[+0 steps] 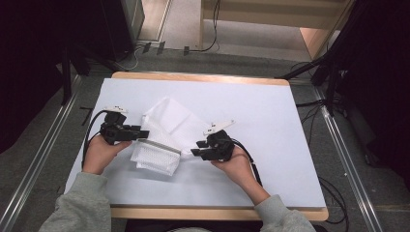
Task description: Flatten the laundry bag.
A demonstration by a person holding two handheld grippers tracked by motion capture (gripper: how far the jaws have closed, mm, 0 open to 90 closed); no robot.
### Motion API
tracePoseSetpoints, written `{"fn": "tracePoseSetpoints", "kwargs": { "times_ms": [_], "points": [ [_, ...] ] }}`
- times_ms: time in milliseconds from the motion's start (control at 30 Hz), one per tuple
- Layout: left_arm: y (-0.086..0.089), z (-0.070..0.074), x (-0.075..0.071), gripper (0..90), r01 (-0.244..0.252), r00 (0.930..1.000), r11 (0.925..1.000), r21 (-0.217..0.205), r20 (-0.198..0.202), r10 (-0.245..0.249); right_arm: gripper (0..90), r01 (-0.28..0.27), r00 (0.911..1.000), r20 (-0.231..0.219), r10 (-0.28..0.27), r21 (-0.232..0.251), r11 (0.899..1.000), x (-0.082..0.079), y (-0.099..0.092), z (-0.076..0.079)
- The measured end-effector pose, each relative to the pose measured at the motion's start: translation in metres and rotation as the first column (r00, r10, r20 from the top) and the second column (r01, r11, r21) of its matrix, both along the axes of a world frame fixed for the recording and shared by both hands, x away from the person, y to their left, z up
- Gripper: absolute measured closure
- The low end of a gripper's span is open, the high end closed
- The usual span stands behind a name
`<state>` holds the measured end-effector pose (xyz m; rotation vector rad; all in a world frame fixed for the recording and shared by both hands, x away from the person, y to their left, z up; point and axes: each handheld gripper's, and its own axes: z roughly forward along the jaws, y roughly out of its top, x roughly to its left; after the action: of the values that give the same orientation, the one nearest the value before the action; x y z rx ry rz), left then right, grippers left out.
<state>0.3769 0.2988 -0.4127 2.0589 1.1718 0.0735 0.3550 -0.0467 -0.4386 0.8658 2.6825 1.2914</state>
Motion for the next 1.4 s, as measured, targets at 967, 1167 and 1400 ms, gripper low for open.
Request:
{"fn": "tracePoseSetpoints", "kwargs": {
  "times_ms": [967, 1167, 1400],
  "points": [
    [0.016, 0.004, -0.013, 90.0, -0.015, 0.9996, 0.9991, -0.039, -0.023, 0.014, 89.6, -0.006, 0.9997, -0.024, 0.003, -0.092, 0.996, 0.014, 0.020, -0.019],
    [0.019, 0.004, -0.016, 90.0, -0.024, 0.9993, 0.9991, -0.035, -0.029, 0.023, 89.6, 0.026, 0.9994, -0.023, -0.028, -0.081, 0.996, 0.026, 0.005, -0.012],
    [0.024, 0.003, -0.020, 90.0, -0.038, 0.9988, 0.9989, -0.028, -0.033, 0.037, 89.7, 0.095, 0.9949, -0.029, -0.097, -0.058, 0.994, 0.044, -0.020, -0.006]
  ]
}}
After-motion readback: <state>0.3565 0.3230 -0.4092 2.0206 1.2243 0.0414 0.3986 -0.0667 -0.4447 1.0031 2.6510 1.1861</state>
